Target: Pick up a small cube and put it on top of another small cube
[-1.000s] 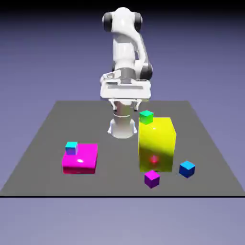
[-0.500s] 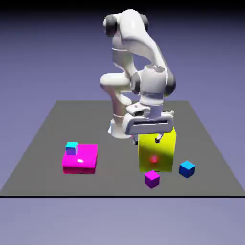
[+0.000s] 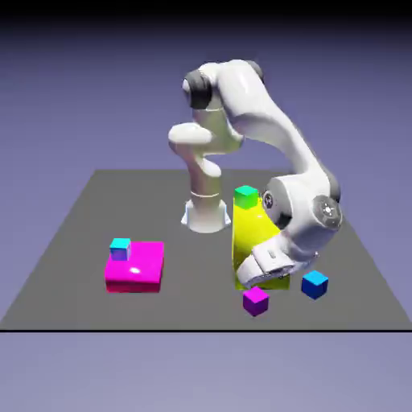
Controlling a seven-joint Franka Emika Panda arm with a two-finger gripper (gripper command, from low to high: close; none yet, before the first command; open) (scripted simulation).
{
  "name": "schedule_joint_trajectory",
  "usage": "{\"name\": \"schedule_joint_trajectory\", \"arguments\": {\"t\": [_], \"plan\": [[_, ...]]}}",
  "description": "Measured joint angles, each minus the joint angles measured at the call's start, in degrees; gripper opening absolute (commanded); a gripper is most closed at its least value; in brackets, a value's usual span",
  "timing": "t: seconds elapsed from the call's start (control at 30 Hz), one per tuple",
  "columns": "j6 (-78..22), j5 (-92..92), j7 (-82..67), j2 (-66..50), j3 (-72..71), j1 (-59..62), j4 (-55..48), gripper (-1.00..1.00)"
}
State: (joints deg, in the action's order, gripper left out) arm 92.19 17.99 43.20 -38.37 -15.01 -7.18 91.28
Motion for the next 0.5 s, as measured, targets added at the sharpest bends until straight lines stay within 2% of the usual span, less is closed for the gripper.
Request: {"name": "schedule_joint_trajectory", "arguments": {"t": [0.4,0.5], "plan": [[-28.5,6.3,0.3,-24.7,-5.2,-2.3,-24.3,0.0],[-25.5,6.4,1.0,-23.8,-5.2,-1.2,-20.1,0.0]]}}
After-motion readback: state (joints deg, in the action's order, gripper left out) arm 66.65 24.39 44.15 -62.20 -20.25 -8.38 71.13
